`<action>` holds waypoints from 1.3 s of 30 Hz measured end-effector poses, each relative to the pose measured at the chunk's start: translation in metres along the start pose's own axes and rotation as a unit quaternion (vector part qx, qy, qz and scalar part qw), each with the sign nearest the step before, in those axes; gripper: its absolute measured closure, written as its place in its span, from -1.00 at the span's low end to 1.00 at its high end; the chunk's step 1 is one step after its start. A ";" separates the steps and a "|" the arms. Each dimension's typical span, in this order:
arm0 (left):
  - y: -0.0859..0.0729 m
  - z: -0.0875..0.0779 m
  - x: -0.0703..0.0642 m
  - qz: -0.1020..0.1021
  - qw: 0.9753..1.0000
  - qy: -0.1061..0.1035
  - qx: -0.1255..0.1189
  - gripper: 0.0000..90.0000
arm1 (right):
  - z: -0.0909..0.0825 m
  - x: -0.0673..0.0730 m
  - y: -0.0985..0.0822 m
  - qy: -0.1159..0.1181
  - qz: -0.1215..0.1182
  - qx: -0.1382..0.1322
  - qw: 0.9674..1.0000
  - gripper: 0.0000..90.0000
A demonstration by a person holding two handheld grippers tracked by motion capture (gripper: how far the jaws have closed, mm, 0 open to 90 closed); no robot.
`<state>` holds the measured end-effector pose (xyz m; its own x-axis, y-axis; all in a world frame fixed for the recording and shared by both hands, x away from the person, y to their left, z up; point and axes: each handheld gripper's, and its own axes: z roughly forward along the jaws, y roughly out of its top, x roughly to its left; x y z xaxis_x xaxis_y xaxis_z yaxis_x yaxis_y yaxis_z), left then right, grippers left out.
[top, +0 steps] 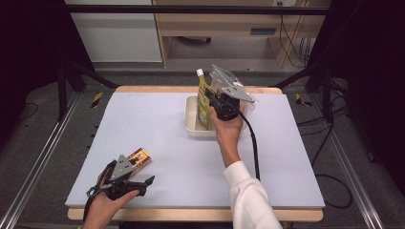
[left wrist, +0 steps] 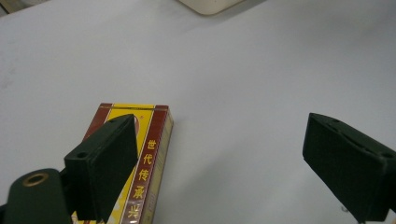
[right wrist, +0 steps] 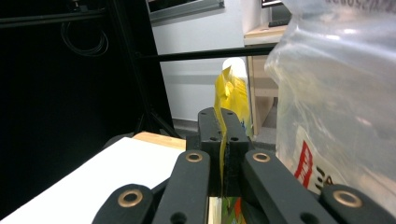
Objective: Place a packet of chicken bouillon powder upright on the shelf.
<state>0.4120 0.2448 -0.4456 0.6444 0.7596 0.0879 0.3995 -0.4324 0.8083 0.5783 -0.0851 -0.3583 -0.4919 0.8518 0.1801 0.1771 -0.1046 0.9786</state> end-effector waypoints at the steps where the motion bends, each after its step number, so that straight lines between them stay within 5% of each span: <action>1: 0.000 0.000 0.000 0.000 1.000 0.000 0.001 -0.78 | -0.001 0.000 -0.001 0.000 -0.001 0.002 1.000 1.00; 16: 0.000 0.001 0.001 0.001 1.000 0.002 0.002 -0.78 | -0.004 0.000 -0.013 -0.001 -0.006 0.025 1.000 0.99; 24: 0.000 0.001 0.003 0.001 1.000 0.007 0.003 -0.78 | -0.016 0.003 -0.009 -0.003 -0.006 0.041 0.999 0.35; 28: 0.000 0.002 0.003 0.002 1.000 0.008 0.004 -0.78 | -0.026 0.006 -0.009 -0.004 -0.018 0.036 0.999 0.21; 39: -0.002 0.002 0.008 -0.002 1.000 0.022 0.007 -0.78 | -0.050 0.014 -0.020 0.016 -0.062 0.082 0.995 -0.16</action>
<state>0.4172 0.2508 -0.4475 0.6140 0.7816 0.1104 0.4116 -0.4364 0.8001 0.5252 -0.0968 -0.3707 -0.5449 0.8360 0.0642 0.2485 0.0879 0.9646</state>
